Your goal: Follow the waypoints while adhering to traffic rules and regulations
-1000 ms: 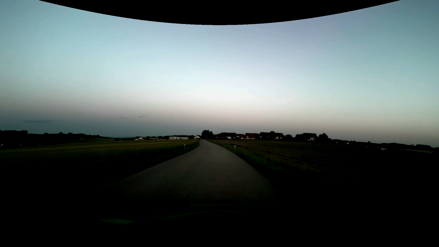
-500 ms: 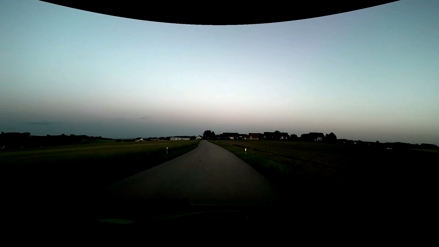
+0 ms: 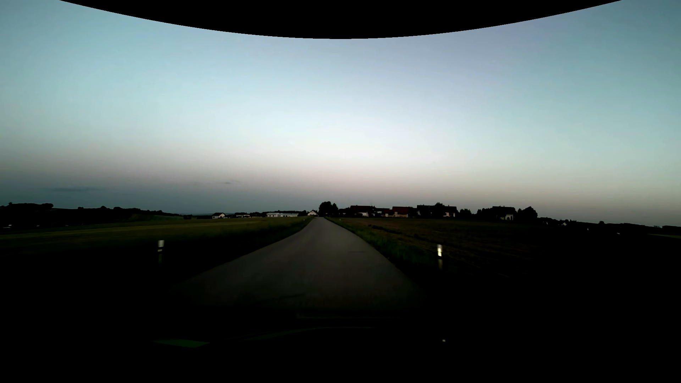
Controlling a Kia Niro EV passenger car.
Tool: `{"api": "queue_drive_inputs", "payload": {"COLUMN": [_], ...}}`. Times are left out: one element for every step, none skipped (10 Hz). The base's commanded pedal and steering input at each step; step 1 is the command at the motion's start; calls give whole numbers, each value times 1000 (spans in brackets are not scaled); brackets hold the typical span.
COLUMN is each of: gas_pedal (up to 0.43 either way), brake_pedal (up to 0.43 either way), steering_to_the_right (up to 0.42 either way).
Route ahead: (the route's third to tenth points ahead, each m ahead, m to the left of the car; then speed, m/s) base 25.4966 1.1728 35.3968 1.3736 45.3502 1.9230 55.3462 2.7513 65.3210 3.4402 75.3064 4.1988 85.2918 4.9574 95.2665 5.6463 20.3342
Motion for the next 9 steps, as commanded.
{"api": "queue_drive_inputs", "payload": {"gas_pedal": [169, 169, 169, 169, 169, 169, 169, 169, 169], "brake_pedal": [0, 0, 0, 0, 0, 0, 0, 0, 0], "steering_to_the_right": [-7, -8, -8, -8, -8, -8, -8, -8, -8]}}
